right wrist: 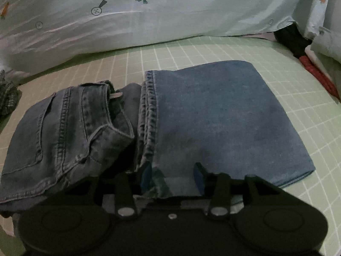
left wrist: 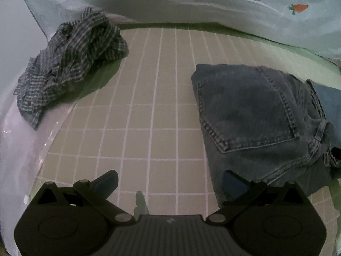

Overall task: Fold clothes
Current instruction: 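Open the right gripper and release the folded hems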

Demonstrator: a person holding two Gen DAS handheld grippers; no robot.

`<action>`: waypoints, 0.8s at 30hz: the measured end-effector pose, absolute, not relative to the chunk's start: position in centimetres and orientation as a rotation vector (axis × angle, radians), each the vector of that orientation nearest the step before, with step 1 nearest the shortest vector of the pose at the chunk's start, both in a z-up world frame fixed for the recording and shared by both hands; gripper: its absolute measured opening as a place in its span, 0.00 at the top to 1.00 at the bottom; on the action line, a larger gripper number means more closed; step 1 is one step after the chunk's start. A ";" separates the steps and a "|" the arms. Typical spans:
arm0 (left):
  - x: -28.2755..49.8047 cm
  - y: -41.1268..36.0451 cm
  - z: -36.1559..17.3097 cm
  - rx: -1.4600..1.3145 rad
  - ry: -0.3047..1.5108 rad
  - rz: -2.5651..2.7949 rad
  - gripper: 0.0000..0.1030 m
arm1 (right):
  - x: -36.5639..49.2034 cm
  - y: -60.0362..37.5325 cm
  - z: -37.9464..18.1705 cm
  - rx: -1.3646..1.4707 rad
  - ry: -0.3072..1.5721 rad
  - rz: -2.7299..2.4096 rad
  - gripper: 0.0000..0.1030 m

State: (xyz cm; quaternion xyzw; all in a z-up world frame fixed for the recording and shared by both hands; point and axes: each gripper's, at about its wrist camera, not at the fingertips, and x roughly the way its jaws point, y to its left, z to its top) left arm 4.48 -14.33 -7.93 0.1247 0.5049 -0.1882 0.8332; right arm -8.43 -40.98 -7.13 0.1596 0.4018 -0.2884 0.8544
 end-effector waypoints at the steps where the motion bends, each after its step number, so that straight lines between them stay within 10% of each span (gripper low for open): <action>1: 4.5 -14.4 -8.1 0.258 1.076 -0.400 0.01 | -8.5 -41.0 -7.1 0.332 0.846 -0.609 0.53; 6: 4.6 -15.0 -8.1 0.231 1.076 -0.409 0.01 | -9.4 -41.0 -6.8 0.297 0.871 -0.665 0.08; 24: 6.2 -18.6 -10.6 0.002 1.209 -0.499 0.01 | -15.0 -44.3 -5.0 0.269 0.841 -0.844 0.05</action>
